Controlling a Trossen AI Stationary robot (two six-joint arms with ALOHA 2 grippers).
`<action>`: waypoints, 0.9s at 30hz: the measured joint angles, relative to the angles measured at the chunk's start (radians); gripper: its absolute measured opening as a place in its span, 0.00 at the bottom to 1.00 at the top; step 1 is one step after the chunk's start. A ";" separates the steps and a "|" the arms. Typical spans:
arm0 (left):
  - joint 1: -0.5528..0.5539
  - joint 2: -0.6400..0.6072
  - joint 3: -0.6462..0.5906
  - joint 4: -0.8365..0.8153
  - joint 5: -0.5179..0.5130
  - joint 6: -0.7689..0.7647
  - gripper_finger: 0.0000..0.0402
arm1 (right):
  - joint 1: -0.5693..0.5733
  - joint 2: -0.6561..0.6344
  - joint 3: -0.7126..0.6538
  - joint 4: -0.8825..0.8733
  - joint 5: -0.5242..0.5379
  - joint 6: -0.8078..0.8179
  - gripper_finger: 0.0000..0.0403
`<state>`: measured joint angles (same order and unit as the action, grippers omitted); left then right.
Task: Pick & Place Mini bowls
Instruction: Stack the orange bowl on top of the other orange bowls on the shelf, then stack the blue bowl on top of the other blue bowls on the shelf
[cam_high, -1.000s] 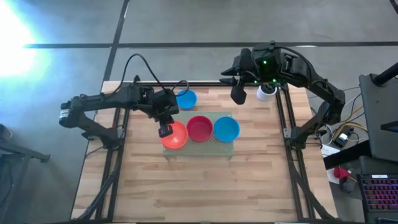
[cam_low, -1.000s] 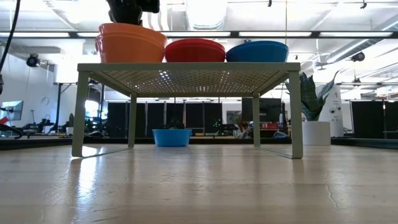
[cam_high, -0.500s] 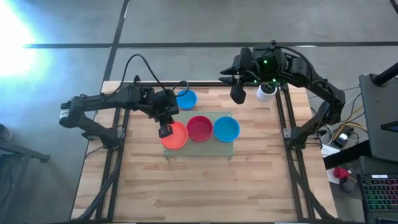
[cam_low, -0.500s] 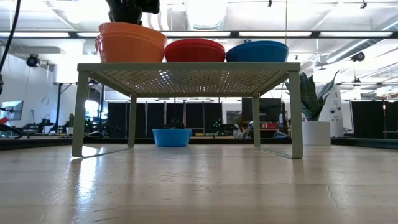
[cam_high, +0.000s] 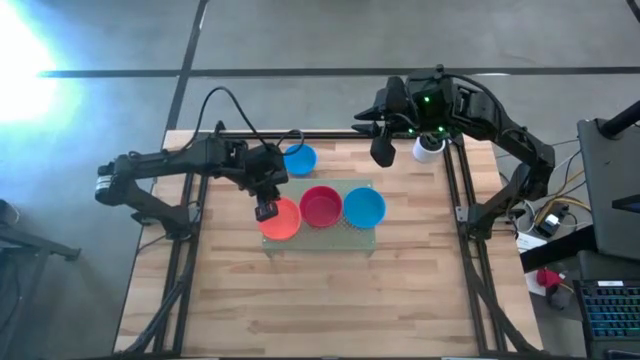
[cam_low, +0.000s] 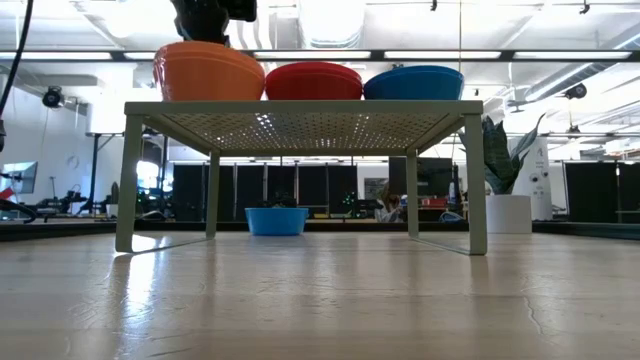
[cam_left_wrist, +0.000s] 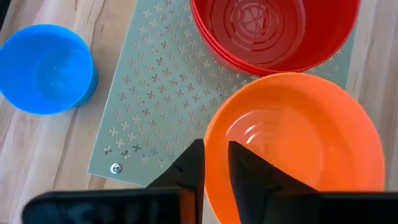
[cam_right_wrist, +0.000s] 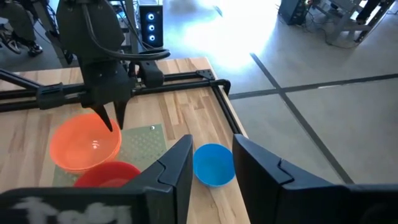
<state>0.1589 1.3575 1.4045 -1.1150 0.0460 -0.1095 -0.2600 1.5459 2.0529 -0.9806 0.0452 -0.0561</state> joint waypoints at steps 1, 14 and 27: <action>0.000 0.000 0.003 0.000 0.000 0.000 0.16 | 0.000 0.000 0.000 0.000 0.000 0.000 0.27; 0.000 0.000 0.100 -0.003 -0.034 0.021 0.17 | -0.001 0.000 0.000 0.000 0.000 0.001 0.27; 0.060 -0.001 0.112 -0.053 -0.289 0.000 0.17 | -0.009 0.037 -0.003 -0.011 0.007 0.025 0.24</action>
<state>0.2189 1.3567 1.5164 -1.1675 -0.2430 -0.1097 -0.2688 1.5825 2.0499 -0.9913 0.0521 -0.0315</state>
